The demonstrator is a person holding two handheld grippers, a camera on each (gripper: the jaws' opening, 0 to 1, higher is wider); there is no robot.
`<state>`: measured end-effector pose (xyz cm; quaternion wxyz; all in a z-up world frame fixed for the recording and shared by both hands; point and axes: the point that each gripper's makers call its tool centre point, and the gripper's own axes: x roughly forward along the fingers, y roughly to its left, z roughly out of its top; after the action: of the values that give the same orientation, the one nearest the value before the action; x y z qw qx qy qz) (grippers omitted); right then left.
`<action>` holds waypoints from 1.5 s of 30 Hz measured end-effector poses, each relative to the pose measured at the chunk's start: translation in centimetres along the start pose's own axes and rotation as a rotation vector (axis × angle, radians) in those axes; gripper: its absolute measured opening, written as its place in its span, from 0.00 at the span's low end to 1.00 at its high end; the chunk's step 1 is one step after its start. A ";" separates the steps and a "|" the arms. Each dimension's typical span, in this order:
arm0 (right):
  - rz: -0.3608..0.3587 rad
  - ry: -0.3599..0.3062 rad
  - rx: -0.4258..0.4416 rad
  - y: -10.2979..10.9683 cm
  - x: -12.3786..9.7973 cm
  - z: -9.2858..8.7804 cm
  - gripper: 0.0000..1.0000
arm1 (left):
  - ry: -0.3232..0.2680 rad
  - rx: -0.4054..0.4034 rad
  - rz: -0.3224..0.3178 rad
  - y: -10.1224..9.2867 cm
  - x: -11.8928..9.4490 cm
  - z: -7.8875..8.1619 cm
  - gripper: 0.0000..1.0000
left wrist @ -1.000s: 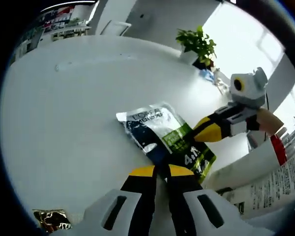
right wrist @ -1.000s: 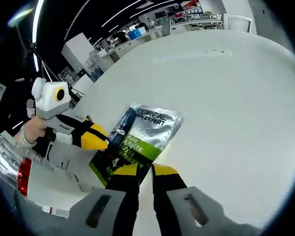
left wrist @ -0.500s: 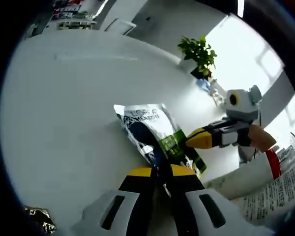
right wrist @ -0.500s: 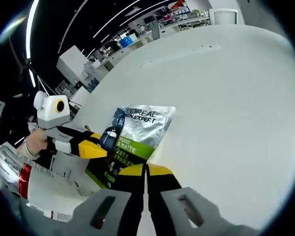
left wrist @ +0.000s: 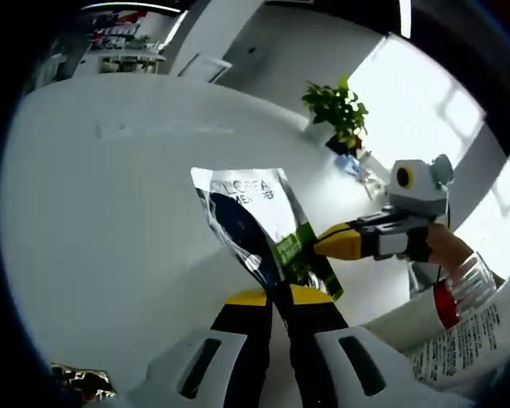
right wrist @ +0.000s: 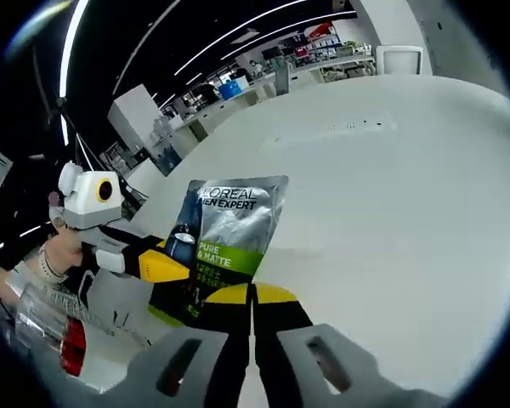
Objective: Arrange the skincare products in the storage area until every visible bottle or jar stands upright without overlapping.
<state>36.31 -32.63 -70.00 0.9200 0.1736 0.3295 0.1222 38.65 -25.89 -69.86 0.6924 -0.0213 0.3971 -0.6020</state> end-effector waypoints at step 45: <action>0.053 -0.054 -0.297 8.6 -3.2 5.9 0.06 | -0.159 0.167 0.122 -2.8 -11.7 4.8 0.00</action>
<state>36.81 -27.29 -60.50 0.9406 0.0476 0.2781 0.1889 39.62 -18.83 -59.02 0.7566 0.0129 0.2899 -0.5860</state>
